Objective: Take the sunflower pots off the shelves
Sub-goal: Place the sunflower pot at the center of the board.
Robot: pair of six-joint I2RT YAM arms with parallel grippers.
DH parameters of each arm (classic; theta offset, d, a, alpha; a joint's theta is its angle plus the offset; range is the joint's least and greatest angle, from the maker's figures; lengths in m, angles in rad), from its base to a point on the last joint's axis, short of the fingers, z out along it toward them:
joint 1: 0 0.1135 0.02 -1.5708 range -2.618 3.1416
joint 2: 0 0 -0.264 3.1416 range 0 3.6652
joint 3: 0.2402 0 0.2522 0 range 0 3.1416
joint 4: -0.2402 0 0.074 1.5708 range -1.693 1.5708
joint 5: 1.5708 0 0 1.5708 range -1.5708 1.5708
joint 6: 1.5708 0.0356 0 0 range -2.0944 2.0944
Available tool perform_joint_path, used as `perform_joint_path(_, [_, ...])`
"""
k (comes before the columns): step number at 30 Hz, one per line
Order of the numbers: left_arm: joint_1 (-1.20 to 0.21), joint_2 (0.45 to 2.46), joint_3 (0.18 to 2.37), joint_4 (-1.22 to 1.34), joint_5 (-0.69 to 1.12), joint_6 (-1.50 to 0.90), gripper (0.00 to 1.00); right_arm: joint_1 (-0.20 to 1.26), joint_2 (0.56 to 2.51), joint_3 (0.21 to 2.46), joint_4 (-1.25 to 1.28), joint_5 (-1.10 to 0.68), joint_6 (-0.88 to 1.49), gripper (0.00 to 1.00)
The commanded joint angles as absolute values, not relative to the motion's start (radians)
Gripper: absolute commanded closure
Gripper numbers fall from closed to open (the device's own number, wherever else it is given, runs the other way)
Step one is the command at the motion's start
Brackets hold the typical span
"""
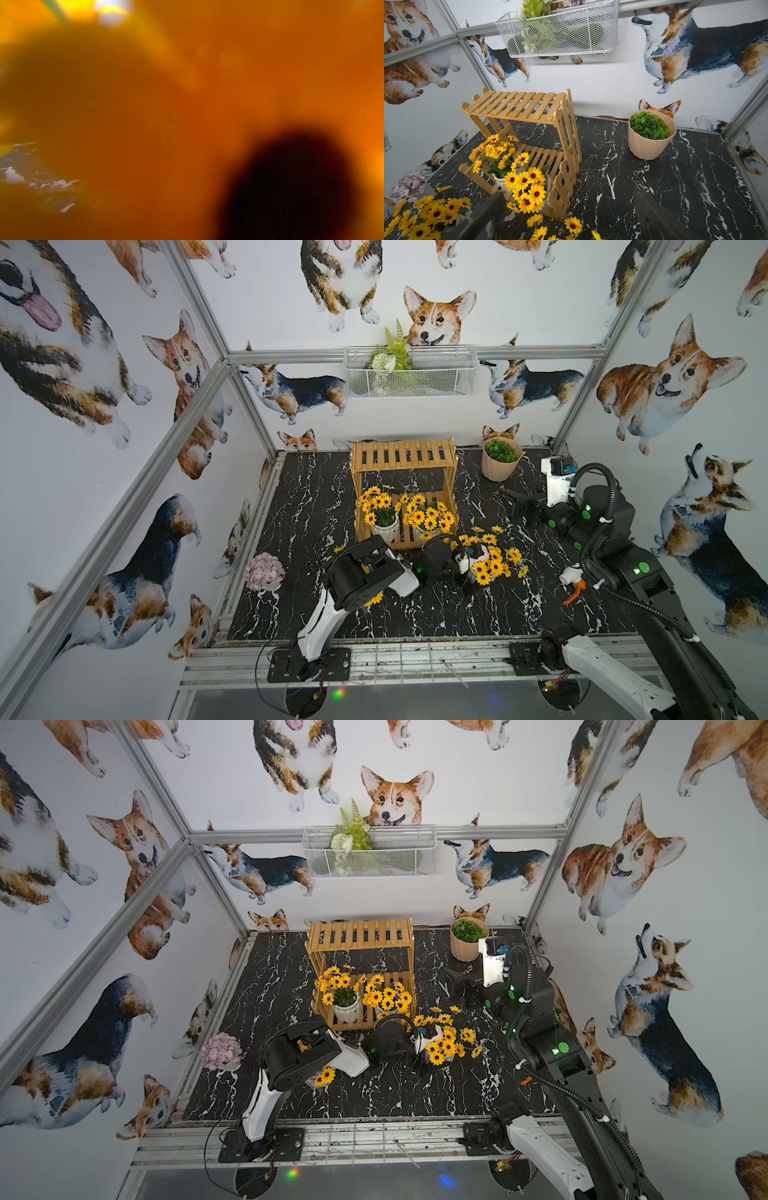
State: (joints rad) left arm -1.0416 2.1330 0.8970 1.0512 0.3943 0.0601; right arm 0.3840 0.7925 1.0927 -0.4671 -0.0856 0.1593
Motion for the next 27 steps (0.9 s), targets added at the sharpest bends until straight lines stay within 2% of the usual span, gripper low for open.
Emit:
perform_joint_path(1, [-1.041, 2.137, 0.894, 1.051, 0.397, 0.083, 0.51, 0.383, 0.790, 1.089, -0.457, -0.081, 0.158, 0.00])
perform_joint_path(12, [-1.041, 2.124, 0.879, 1.052, 0.385, 0.107, 0.34, 0.384, 0.797, 1.085, -0.449, -0.080, 0.157, 0.00])
perform_joint_path(15, [-1.039, 2.118, 0.874, 1.054, 0.379, 0.114, 0.24, 0.383, 0.799, 1.085, -0.448, -0.080, 0.155, 0.00])
perform_joint_path(19, [-1.037, 2.113, 0.871, 1.060, 0.379, 0.115, 0.17, 0.383, 0.802, 1.085, -0.448, -0.080, 0.152, 0.00])
perform_joint_path(23, [-1.035, 2.114, 0.868, 1.068, 0.377, 0.115, 0.01, 0.383, 0.808, 1.086, -0.446, -0.080, 0.152, 0.00])
perform_joint_path(27, [-1.032, 2.114, 0.864, 1.075, 0.374, 0.118, 0.00, 0.383, 0.810, 1.086, -0.446, -0.078, 0.150, 0.00])
